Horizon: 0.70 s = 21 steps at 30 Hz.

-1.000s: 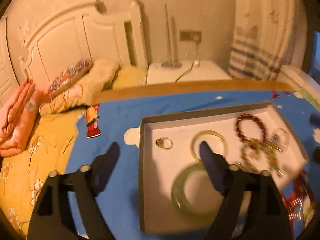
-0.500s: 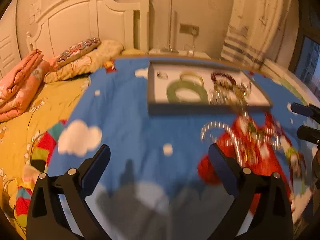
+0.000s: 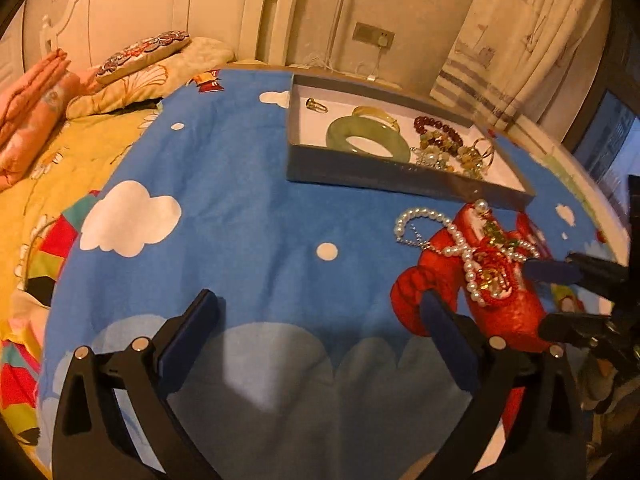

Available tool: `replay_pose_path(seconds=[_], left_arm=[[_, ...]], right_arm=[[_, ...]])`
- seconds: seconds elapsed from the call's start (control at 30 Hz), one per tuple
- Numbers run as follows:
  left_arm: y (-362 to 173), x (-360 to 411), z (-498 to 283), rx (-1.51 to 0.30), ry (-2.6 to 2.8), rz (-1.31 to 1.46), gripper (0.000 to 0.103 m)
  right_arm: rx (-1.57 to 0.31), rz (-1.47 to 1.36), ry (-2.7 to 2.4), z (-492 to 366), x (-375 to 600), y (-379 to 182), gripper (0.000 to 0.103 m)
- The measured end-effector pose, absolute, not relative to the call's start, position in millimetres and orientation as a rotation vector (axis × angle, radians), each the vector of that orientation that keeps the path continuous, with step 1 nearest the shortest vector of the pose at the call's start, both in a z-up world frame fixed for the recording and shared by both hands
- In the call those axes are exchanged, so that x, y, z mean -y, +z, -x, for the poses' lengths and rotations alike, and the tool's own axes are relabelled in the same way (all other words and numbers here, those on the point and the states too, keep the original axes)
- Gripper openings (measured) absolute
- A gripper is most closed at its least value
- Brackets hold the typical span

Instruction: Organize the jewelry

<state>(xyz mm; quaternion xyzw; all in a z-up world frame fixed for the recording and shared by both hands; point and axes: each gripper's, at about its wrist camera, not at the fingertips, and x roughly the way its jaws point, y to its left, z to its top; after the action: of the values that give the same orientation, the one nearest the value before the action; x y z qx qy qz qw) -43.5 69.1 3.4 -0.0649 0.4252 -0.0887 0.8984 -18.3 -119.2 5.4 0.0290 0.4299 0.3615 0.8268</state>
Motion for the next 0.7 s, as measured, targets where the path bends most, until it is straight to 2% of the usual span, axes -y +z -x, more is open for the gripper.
replay_pose_path(seconds=[0.17,0.23,0.27,0.3,0.4,0.53,0.7], left_arm=[[5.1,-72.8,43.0,-0.871,-0.203,0.167,0.100],[5.1,-71.1,42.9,-0.870,-0.207,0.168,0.100],[5.0,-70.6,42.7,-0.870,-0.208,0.168,0.100],[5.1,-70.5,42.8,-0.870,-0.209,0.169,0.100],[5.0,-70.1,42.8,-0.871,-0.203,0.163,0.100],[6.5,-69.2,43.0,-0.872,-0.192,0.151,0.100],[7.4,-62.8,44.1,-0.873,-0.166,0.106,0.100]], right_arm=[[-0.949,-0.086,0.746,6.6,105.6,1.3,0.050],[-0.956,-0.046,0.699,4.9,98.6,-1.4,0.037],[-0.953,-0.038,0.680,4.1,98.7,-1.0,0.022],[-0.945,-0.027,0.659,4.5,99.0,-0.3,0.012],[-0.868,0.016,0.633,13.0,105.2,8.5,0.007],[-0.760,-0.071,0.551,13.7,147.1,30.9,0.007],[-0.714,-0.134,0.451,13.8,200.6,44.3,0.007]])
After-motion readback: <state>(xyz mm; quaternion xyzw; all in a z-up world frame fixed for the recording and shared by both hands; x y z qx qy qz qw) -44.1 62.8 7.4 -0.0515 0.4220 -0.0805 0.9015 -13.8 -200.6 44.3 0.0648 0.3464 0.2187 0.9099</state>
